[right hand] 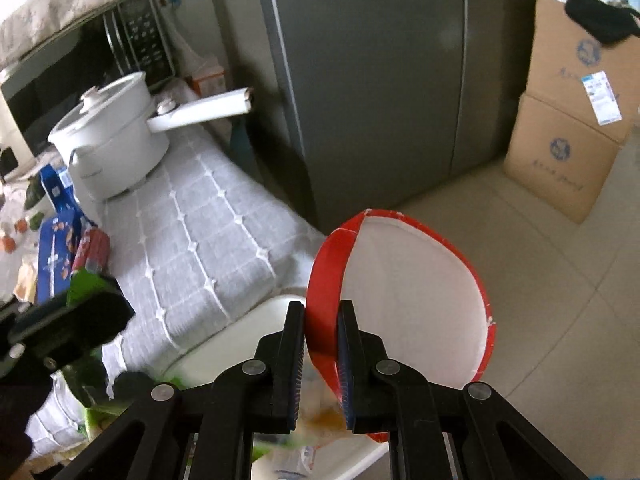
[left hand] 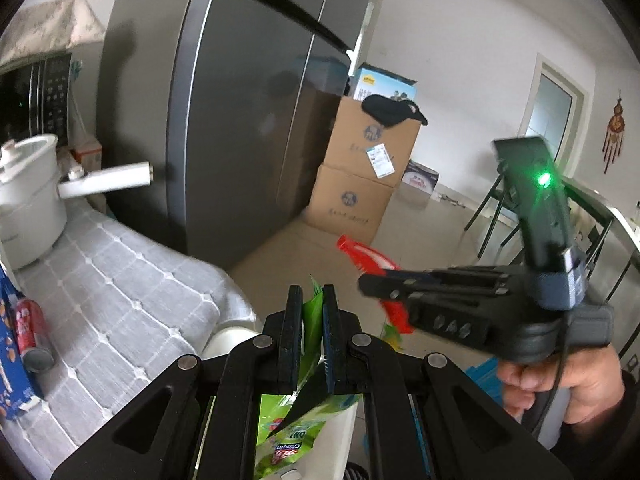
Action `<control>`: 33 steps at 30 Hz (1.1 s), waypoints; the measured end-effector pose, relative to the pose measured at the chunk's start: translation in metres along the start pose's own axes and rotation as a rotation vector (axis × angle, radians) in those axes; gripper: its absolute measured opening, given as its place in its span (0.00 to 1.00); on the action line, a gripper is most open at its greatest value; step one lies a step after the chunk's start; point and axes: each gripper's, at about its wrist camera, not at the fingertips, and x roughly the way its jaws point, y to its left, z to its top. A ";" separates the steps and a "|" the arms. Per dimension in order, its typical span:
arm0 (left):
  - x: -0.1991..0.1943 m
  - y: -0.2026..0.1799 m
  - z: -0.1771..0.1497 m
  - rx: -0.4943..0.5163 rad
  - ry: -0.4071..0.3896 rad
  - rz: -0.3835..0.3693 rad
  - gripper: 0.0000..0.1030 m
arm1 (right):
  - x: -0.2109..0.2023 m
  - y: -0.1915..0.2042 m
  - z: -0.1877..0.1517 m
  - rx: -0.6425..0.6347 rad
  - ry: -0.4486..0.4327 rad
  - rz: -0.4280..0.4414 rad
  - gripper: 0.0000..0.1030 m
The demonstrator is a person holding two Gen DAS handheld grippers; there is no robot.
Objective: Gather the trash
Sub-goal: 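Carry the green bag and red-rimmed plate to the white bin and release both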
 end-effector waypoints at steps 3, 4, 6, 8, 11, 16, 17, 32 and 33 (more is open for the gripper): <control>0.012 0.011 -0.014 -0.011 0.032 0.020 0.09 | 0.004 -0.005 0.001 0.016 0.008 -0.002 0.13; 0.019 0.015 -0.021 -0.015 0.048 0.028 0.09 | 0.005 -0.006 0.000 0.018 0.013 -0.002 0.13; 0.028 0.024 -0.033 -0.026 0.076 0.044 0.09 | 0.009 -0.005 -0.001 0.015 0.024 0.001 0.13; 0.037 0.035 -0.045 -0.040 0.106 0.064 0.09 | 0.013 -0.004 -0.001 0.011 0.037 0.004 0.13; 0.044 0.046 -0.054 -0.049 0.124 0.094 0.10 | 0.018 -0.002 -0.003 0.003 0.054 0.003 0.13; 0.047 0.060 -0.059 -0.074 0.164 0.146 0.43 | 0.028 0.004 -0.005 -0.021 0.086 0.004 0.13; 0.045 0.063 -0.059 -0.078 0.169 0.160 0.51 | 0.029 0.006 -0.006 -0.025 0.090 0.004 0.13; -0.021 0.123 -0.084 -0.168 0.220 0.369 0.87 | 0.089 0.051 -0.028 -0.140 0.288 0.015 0.13; -0.024 0.125 -0.085 -0.171 0.220 0.373 0.88 | 0.095 0.053 -0.029 -0.146 0.304 0.010 0.13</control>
